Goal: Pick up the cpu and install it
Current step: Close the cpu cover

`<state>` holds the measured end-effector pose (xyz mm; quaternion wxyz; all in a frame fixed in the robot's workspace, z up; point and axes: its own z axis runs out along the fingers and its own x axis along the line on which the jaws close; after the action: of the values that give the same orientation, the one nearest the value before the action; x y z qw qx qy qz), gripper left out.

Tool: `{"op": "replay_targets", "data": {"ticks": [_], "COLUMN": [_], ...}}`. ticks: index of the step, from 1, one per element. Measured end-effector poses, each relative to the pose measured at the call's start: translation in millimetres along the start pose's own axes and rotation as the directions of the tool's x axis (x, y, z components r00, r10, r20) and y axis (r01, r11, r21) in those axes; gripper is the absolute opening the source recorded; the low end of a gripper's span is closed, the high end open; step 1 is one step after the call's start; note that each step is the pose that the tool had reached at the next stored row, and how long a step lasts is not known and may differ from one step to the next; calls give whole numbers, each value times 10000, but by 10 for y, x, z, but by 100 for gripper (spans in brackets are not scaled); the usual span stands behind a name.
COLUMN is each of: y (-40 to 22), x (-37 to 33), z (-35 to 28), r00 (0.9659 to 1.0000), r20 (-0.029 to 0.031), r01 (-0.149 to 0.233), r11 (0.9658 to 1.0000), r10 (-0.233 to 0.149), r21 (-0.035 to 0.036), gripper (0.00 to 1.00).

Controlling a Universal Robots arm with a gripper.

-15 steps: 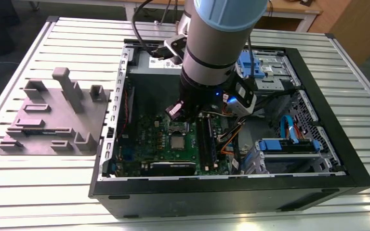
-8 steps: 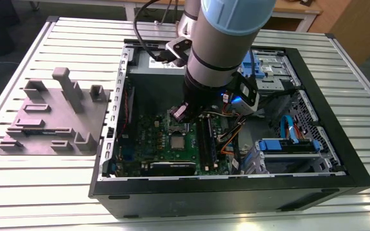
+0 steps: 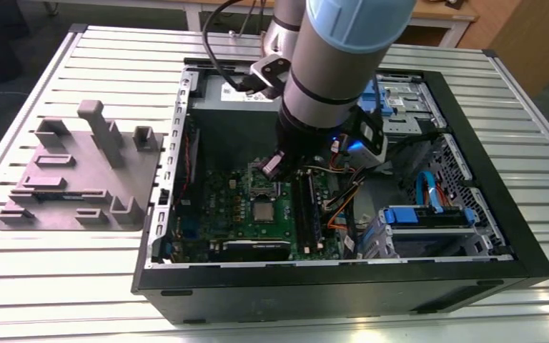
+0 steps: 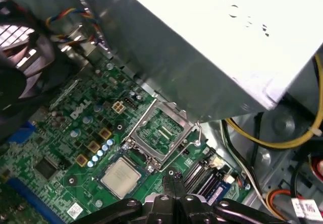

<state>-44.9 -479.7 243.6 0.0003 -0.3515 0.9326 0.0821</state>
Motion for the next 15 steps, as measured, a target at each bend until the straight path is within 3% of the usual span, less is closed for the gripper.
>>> {"op": "replay_targets", "data": {"ticks": [4, 6, 11, 15], "y": [-5, -9, -20, -15], "x": [-2, -21, -77, -108], "z": [26, 36, 65, 101], "r00": [9981, 9980, 9977, 9972], "r20": [-89, -69, 159, 299], "r01": [602, 635, 671, 701], "r11": [9982, 9980, 9973, 9965], "r10": [-602, -636, -666, -688], "r21": [-41, -71, -304, -445], "gripper": [10, 10, 10, 10]}}
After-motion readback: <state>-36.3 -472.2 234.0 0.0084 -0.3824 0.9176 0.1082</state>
